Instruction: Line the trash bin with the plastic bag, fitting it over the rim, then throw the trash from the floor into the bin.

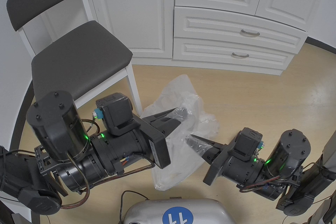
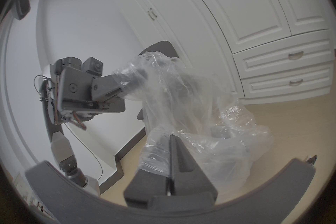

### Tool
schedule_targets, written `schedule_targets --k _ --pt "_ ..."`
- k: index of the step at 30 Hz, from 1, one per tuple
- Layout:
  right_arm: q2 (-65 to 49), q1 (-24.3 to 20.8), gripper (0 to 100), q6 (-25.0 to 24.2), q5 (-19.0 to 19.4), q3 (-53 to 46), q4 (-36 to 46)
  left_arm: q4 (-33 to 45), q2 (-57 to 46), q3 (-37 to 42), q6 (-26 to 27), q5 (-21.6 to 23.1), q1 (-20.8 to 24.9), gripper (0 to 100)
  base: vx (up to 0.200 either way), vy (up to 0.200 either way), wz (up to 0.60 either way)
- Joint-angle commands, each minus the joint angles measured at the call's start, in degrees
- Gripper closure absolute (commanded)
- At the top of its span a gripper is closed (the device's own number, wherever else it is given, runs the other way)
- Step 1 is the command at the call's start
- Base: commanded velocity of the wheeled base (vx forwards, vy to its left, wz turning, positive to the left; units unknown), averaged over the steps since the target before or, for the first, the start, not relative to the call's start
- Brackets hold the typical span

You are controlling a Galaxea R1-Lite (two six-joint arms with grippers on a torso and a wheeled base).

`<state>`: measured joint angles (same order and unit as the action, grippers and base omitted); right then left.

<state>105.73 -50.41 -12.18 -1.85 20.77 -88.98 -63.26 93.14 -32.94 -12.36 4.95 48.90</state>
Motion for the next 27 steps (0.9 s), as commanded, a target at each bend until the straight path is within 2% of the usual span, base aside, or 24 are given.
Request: schedule_targets --k 1,4,10,16,21,27 --pt "5.10 -0.83 100 -2.06 -2.63 2.96 -1.02 -0.02 1.61 -0.11 0.58 0.06 -1.61 100 0.000 0.000 0.00" --pt "7.39 -0.74 100 -3.73 -3.86 4.19 -1.02 0.06 2.05 -0.20 3.04 0.41 -4.07 100 0.000 0.000 0.00" --pt "11.60 -0.66 100 -7.16 -4.30 5.95 -1.02 0.06 5.48 -1.78 4.28 0.41 -5.57 100 0.000 0.000 0.00" --pt "14.94 -0.39 100 -9.09 -7.38 8.32 -1.02 -0.02 9.17 -2.57 4.80 0.24 -5.48 100 0.000 0.000 0.00" --pt "17.85 -0.04 100 -13.22 -8.96 11.48 -1.02 -0.02 12.24 -3.98 5.95 -0.12 -5.57 100 0.000 0.000 0.00" --pt "20.92 0.84 100 -15.77 -10.10 14.12 -1.02 -0.02 13.56 -5.12 6.03 -0.12 -6.18 100 0.000 0.000 0.00"
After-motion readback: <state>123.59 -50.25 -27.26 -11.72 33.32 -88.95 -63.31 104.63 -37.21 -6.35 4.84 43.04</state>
